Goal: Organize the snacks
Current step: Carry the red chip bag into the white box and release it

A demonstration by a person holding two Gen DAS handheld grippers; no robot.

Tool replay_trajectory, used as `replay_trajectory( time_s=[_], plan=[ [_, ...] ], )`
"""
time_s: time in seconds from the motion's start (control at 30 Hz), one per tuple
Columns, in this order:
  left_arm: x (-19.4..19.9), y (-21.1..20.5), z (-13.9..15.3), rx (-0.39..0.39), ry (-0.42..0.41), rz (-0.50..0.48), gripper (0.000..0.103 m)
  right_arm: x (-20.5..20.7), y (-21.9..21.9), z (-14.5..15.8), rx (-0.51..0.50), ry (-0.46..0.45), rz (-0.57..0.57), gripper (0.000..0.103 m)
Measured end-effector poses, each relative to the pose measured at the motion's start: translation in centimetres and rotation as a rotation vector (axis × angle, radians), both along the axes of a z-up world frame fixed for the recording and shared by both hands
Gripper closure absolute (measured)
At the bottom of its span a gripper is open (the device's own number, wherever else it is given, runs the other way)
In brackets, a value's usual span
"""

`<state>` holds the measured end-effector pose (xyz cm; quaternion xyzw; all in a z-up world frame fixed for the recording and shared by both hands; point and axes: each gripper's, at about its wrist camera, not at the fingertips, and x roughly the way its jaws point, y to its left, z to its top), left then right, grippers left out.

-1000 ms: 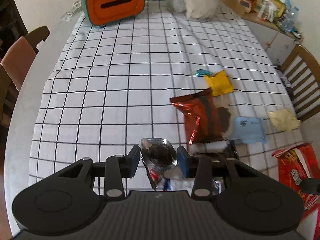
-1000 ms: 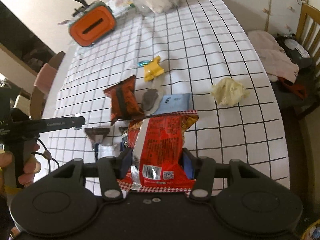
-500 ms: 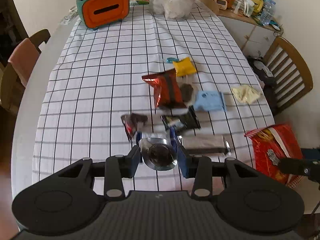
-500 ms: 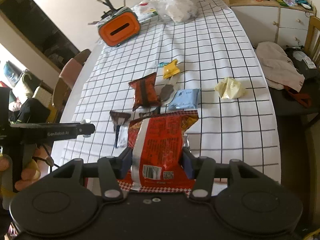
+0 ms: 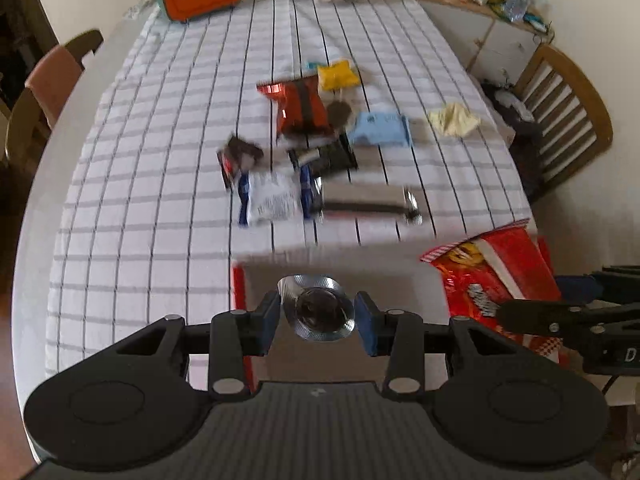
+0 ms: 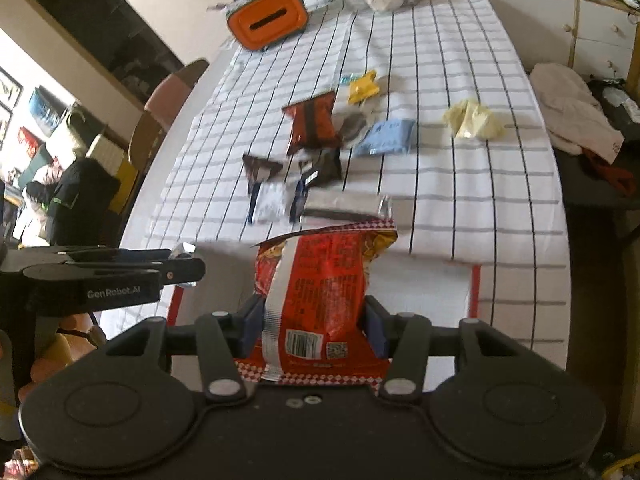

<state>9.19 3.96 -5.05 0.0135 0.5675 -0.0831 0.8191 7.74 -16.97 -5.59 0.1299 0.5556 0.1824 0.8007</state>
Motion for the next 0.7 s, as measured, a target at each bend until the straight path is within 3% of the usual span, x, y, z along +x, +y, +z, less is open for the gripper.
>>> replay_trajectory(
  time_s=[0.4, 0.7],
  plan=[
    [-2.7, -2.5, -4.4, 0.075, 0.044, -0.062, 0.063, -1.7, 1.6, -4.9, -0.122, 0.056, 0.095, 0.051],
    [-3.8, -3.6, -8.1, 0.151, 0.188, -0.086, 0.063, -2.9, 2.8, -7.4, -0.210, 0.083, 0.167, 0.051]
  ],
)
